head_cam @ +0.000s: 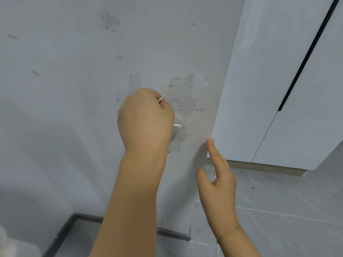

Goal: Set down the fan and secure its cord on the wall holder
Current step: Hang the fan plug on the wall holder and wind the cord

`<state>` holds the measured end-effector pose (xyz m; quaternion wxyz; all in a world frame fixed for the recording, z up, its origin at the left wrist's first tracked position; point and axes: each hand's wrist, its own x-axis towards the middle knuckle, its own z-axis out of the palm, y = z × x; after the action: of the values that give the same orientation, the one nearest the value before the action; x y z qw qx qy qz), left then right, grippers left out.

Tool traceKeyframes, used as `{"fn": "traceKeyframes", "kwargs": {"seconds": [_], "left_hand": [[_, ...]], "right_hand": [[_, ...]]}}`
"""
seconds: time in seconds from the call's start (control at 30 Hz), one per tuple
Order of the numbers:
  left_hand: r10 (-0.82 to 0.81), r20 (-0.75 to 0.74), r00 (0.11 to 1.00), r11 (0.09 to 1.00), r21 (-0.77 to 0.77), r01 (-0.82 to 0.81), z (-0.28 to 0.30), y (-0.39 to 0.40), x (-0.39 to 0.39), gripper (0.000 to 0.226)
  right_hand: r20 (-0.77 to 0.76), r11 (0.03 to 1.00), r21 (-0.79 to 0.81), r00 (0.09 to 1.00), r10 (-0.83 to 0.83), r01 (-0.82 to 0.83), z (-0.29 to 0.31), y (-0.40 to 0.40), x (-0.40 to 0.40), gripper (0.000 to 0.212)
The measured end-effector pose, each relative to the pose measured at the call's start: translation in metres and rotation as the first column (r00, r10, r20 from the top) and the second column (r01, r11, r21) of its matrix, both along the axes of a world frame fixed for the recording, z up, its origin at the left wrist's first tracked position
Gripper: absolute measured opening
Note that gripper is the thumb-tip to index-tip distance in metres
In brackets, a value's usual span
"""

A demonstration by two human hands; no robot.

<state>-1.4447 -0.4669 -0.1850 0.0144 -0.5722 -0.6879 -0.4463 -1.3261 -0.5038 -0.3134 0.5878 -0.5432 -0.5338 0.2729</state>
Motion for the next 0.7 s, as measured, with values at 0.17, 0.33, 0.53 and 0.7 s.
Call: {"fn": "traceKeyframes", "kwargs": {"seconds": [0.17,0.33,0.53,0.7], "left_hand": [[-0.004,-0.154,0.988,0.996,-0.084,-0.009,-0.001,-0.01,0.031,0.035],[0.004,-0.206,0.979,0.996,-0.083,-0.021,0.001,-0.011,0.032,0.044],[-0.083,-0.025,0.996,0.988,-0.136,0.079,-0.005,-0.017,0.04,0.035],[-0.155,0.064,0.986,0.978,-0.132,0.162,0.003,-0.023,0.024,0.043]], "right_hand": [[0.019,1.0,0.012,1.0,-0.004,0.004,-0.001,-0.001,-0.002,0.072],[-0.014,0.999,0.022,0.999,-0.03,0.03,0.002,0.0,0.0,0.069],[-0.006,1.0,0.006,1.0,-0.005,0.005,0.002,-0.001,0.006,0.069],[0.005,0.997,-0.01,0.997,0.083,-0.083,0.0,0.001,0.018,0.072]]}}
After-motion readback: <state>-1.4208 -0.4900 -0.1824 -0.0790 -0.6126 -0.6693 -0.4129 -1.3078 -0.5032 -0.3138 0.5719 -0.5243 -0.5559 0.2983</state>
